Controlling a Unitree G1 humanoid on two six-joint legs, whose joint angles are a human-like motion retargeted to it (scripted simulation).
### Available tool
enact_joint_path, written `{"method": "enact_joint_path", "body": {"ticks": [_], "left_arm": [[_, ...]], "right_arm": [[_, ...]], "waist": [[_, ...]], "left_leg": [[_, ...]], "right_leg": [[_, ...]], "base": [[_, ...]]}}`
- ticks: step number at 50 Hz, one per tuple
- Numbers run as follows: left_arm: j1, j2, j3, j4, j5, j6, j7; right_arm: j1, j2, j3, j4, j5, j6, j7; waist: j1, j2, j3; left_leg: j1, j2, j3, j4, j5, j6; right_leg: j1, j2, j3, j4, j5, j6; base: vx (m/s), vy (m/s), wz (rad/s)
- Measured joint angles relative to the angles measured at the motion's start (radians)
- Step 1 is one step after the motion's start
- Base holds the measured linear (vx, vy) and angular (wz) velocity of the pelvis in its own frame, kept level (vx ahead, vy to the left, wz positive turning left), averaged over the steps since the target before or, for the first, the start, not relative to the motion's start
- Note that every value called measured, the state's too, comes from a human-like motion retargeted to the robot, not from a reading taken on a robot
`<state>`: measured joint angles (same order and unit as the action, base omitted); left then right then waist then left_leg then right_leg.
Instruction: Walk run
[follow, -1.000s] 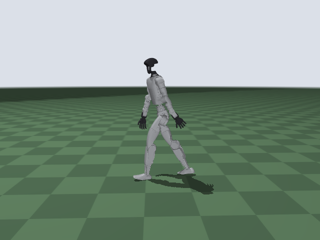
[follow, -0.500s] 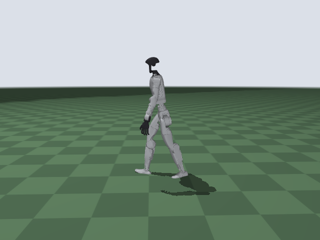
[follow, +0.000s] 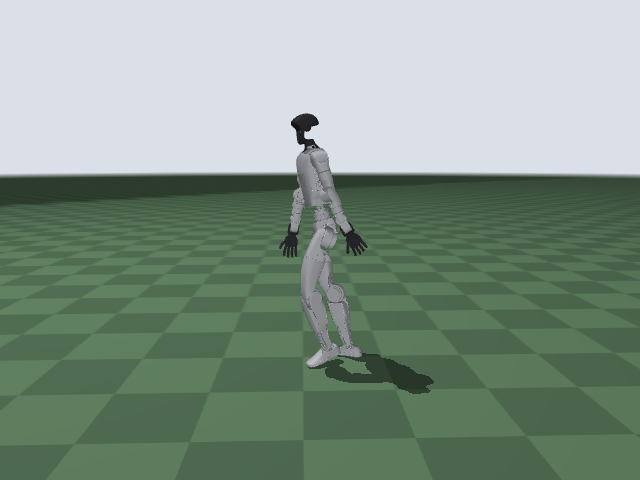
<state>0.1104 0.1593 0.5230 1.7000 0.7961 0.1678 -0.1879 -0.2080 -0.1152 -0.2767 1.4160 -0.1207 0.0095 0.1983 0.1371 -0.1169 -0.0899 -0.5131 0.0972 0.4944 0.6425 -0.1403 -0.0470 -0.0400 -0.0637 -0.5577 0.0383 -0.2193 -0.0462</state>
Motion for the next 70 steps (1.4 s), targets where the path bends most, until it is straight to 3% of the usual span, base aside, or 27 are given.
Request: {"method": "enact_joint_path", "body": {"ticks": [3,6,8,10,12,16,18,20,25,30,35,40,42,43,45,47,50,55,58,61,64,68,70], "left_arm": [[0.013,-0.004,0.037,0.0,-0.027,0.031,-0.028],[-0.01,0.0,0.05,0.0,-0.022,0.038,-0.045],[-0.027,0.007,0.04,-0.008,-0.014,0.029,-0.038],[-0.041,0.01,0.016,-0.023,-0.006,0.014,-0.016],[-0.052,0.011,-0.004,-0.03,-0.003,-0.001,0.007],[-0.077,0.006,-0.01,-0.053,-0.035,-0.007,0.034],[-0.095,0.015,-0.031,-0.073,-0.069,0.007,0.031],[-0.129,0.03,-0.046,-0.09,-0.116,0.009,0.037],[-0.248,0.075,-0.084,-0.159,-0.199,-0.042,0.061],[-0.328,0.103,-0.151,-0.257,-0.229,-0.138,-0.002],[-0.382,0.098,-0.141,-0.336,-0.248,-0.173,-0.001],[-0.336,0.057,-0.145,-0.387,-0.218,-0.191,-0.01],[-0.278,0.049,-0.128,-0.372,-0.173,-0.197,-0.004],[-0.252,0.042,-0.123,-0.353,-0.146,-0.193,0.005],[-0.202,0.024,-0.103,-0.302,-0.068,-0.174,0.031],[-0.166,0.018,-0.106,-0.244,-0.009,-0.146,0.067],[-0.129,0.017,-0.112,-0.174,0.037,-0.111,0.102],[-0.064,0.003,-0.036,-0.09,0.032,-0.069,0.11],[-0.036,0.011,-0.019,-0.015,0.022,-0.072,0.122],[-0.015,0.031,-0.088,0.0,0.103,-0.157,0.109],[-0.013,0.045,-0.146,0.0,0.243,-0.195,0.117],[-0.025,0.059,-0.147,0.0,0.292,-0.167,0.121],[-0.037,0.058,-0.123,0.0,0.265,-0.122,0.104]], "right_arm": [[-0.03,-0.014,0.015,-0.055,-0.024,-0.01,-0.003],[-0.037,-0.024,0.03,-0.077,-0.023,-0.02,-0.021],[-0.031,-0.019,0.016,-0.061,-0.023,-0.015,-0.024],[-0.009,-0.009,-0.011,-0.031,-0.031,0.001,-0.009],[0.036,-0.002,-0.032,0.001,-0.056,0.016,0.018],[0.131,0.039,0.003,0.061,-0.097,0.01,-0.009],[0.168,0.043,0.032,0.085,-0.118,0.01,-0.007],[0.192,0.047,0.035,0.097,-0.151,0.012,-0.019],[0.23,0.077,-0.012,0.12,-0.123,-0.001,-0.056],[0.279,0.083,-0.066,0.139,-0.075,0.018,-0.04],[0.27,0.072,-0.085,0.179,-0.047,0.028,-0.045],[0.231,0.058,-0.093,0.188,-0.019,0.032,-0.064],[0.203,0.057,-0.065,0.197,-0.004,0.028,-0.073],[0.193,0.06,-0.051,0.197,0.002,0.025,-0.08],[0.189,0.067,-0.022,0.184,0.008,0.005,-0.099],[0.188,0.066,0.007,0.16,0.006,-0.021,-0.107],[0.16,0.053,0.031,0.131,-0.02,-0.041,-0.118],[0.075,0.028,0.065,0.105,-0.056,-0.025,-0.105],[0.042,-0.001,0.078,0.082,-0.063,-0.015,-0.067],[0.006,-0.02,0.072,0.058,-0.084,-0.018,-0.066],[-0.003,-0.029,0.07,0.039,-0.082,-0.03,-0.077],[0.046,-0.01,0.075,0.017,-0.078,-0.029,-0.051],[0.097,0.001,0.065,0.011,-0.086,-0.024,-0.021]], "waist": [[0.054,0.021,0.031],[0.096,-0.01,0.034],[0.117,-0.026,0.03],[0.139,-0.029,0.019],[0.185,-0.03,0.011],[0.149,0.034,-0.019],[0.11,0.095,-0.026],[0.081,0.135,-0.018],[-0.045,0.08,0.006],[-0.151,0.07,-0.02],[-0.204,0.09,-0.037],[-0.183,0.088,-0.074],[-0.229,0.087,-0.081],[-0.237,0.081,-0.084],[-0.233,0.027,-0.092],[-0.195,-0.054,-0.087],[-0.161,-0.144,-0.062],[-0.069,-0.067,-0.021],[0.0,-0.034,-0.009],[0.061,-0.009,0.018],[0.094,-0.015,0.018],[0.11,-0.012,-0.01],[0.142,-0.008,-0.024]], "left_leg": [[-0.072,-0.02,-0.053,-0.25,-0.009,-0.007],[-0.143,-0.051,-0.043,-0.387,-0.058,0.004],[-0.151,-0.069,-0.052,-0.399,-0.029,0.021],[-0.142,-0.091,-0.083,-0.346,0.014,0.078],[-0.119,-0.062,-0.074,-0.318,0.069,0.085],[-0.043,0.01,-0.206,-0.219,-0.042,0.099],[0.042,0.09,-0.153,-0.224,-0.091,0.102],[0.115,0.131,-0.132,-0.234,-0.131,0.096],[0.296,-0.01,-0.095,-0.428,-0.127,0.112],[0.426,-0.1,-0.141,-0.535,-0.163,0.105],[0.575,-0.132,-0.155,-0.602,-0.217,0.057],[0.664,-0.153,-0.154,-0.569,-0.167,-0.003],[0.671,-0.15,-0.161,-0.507,-0.032,-0.01],[0.669,-0.14,-0.121,-0.46,0.06,0.0],[0.663,-0.134,0.002,-0.338,0.245,0.073],[0.625,-0.135,0.109,-0.159,0.321,0.141],[0.51,-0.087,0.185,0.08,0.179,0.16],[0.183,0.002,0.087,0.189,0.037,0.051],[0.049,0.004,0.079,0.018,-0.019,0.046],[-0.048,-0.031,0.02,-0.221,-0.037,0.023],[-0.138,-0.073,-0.076,-0.378,-0.056,0.028],[-0.158,-0.084,-0.098,-0.35,-0.008,0.077],[-0.134,-0.027,-0.037,-0.299,0.028,0.083]], "right_leg": [[0.098,0.05,0.001,-0.032,-0.036,0.031],[0.141,0.028,0.011,-0.024,-0.058,0.072],[0.17,0.022,0.019,-0.003,-0.053,0.106],[0.204,0.028,0.027,0.024,-0.009,0.142],[0.235,0.022,0.041,0.076,0.098,0.153],[0.202,0.012,0.004,0.339,0.45,0.024],[0.164,0.002,-0.066,0.528,0.512,-0.052],[0.087,-0.033,-0.085,0.699,0.426,-0.076],[-0.247,-0.185,-0.064,0.899,0.242,-0.034],[-0.444,-0.185,-0.065,0.516,0.106,-0.02],[-0.571,-0.102,0.063,0.143,0.096,0.03],[-0.585,-0.152,-0.063,0.303,0.208,-0.102],[-0.624,-0.162,0.098,0.429,0.157,-0.108],[-0.589,-0.174,0.105,0.434,0.12,-0.097],[-0.495,-0.214,0.102,0.389,0.08,-0.086],[-0.408,-0.278,0.088,0.347,0.055,-0.061],[-0.315,-0.342,0.089,0.316,0.014,-0.023],[-0.1,-0.134,-0.015,0.092,0.025,-0.016],[-0.006,-0.045,-0.029,0.022,0.005,0.0],[0.081,0.025,-0.017,-0.021,-0.024,0.027],[0.139,0.038,-0.013,-0.034,-0.045,0.066],[0.203,0.049,0.026,0.004,-0.003,0.141],[0.234,0.044,0.045,0.049,0.087,0.167]], "base": [[0.81,-0.02,-0.58],[0.83,0.01,-0.26],[0.93,0.01,0.0],[1.01,0.04,-0.09],[1.14,0.06,-0.69],[1.11,0.04,-0.55],[1.06,0.09,-0.3],[0.66,0.04,-0.56],[0.74,-0.02,0.25],[0.89,-0.11,0.67],[0.81,-0.12,0.2],[1.0,-0.21,-0.12],[1.01,-0.23,0.66],[0.96,-0.21,0.5],[0.93,-0.23,0.16],[1.0,-0.3,0.15],[0.83,-0.24,0.57],[0.73,-0.23,-0.19],[0.74,-0.16,-0.43],[0.67,-0.1,-0.49],[0.91,-0.04,-0.26],[0.93,0.03,-0.39],[1.19,0.13,-0.88]]}}
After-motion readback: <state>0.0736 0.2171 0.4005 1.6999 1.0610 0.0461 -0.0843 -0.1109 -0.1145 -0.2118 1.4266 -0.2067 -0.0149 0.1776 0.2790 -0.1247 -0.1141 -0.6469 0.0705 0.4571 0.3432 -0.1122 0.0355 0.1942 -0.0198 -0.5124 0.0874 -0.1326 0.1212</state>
